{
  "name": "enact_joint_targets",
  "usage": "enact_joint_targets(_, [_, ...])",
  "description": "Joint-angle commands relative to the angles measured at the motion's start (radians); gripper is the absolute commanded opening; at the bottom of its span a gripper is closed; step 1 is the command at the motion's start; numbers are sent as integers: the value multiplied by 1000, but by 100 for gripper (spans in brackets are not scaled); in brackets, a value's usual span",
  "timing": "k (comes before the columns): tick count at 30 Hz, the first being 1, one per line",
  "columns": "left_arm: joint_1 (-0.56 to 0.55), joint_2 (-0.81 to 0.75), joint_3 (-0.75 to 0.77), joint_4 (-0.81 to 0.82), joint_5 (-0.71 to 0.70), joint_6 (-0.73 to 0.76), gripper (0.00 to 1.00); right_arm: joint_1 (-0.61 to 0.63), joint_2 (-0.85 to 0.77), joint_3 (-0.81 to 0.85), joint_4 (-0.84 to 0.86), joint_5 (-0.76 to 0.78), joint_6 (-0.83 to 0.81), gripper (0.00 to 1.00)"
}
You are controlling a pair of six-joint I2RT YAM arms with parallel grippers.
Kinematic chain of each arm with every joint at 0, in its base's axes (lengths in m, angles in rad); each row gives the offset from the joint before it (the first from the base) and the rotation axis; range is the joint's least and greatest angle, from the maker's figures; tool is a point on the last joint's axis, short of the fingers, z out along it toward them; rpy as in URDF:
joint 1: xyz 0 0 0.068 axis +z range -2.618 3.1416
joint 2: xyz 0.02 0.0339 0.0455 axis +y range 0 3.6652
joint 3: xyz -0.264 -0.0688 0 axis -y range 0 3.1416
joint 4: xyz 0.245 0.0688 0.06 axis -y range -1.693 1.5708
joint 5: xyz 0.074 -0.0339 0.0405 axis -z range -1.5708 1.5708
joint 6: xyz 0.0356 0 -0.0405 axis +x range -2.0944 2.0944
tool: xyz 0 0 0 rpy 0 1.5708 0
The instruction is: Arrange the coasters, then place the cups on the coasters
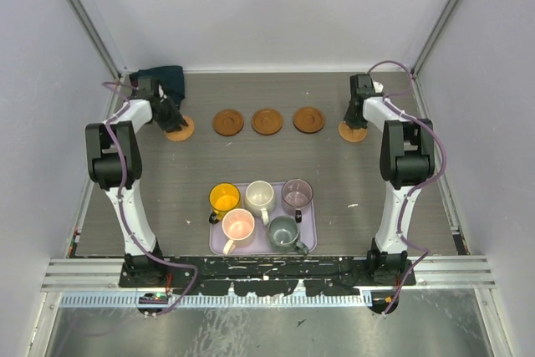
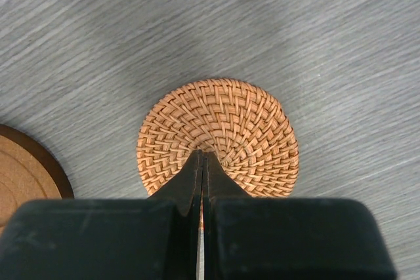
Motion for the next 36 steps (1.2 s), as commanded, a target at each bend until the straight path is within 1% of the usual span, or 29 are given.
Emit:
enact_joint_targets(1, [11, 75, 91, -56, -8, 12, 32, -2, 29, 31, 14, -56, -28, 1])
enact_joint_targets(5, [11, 118, 133, -47, 64, -1, 33, -2, 34, 32, 44, -104, -42, 1])
enact_joint_targets(9, [-4, 137, 138, -27, 113, -3, 34, -3, 42, 36, 78, -148, -60, 1])
enact_joint_targets(14, [-38, 143, 139, -28, 114, 13, 33, 2, 62, 56, 88, -164, -70, 1])
enact_joint_targets(23, [-59, 161, 155, -24, 122, 11, 34, 2, 118, 132, 64, -147, -86, 1])
enact_joint_targets(28, [-59, 163, 152, -24, 106, 12, 34, 2, 102, 114, 64, -149, -81, 1])
enact_joint_targets(36, [-59, 182, 170, -12, 118, 2, 34, 13, 69, 50, 78, -157, -78, 1])
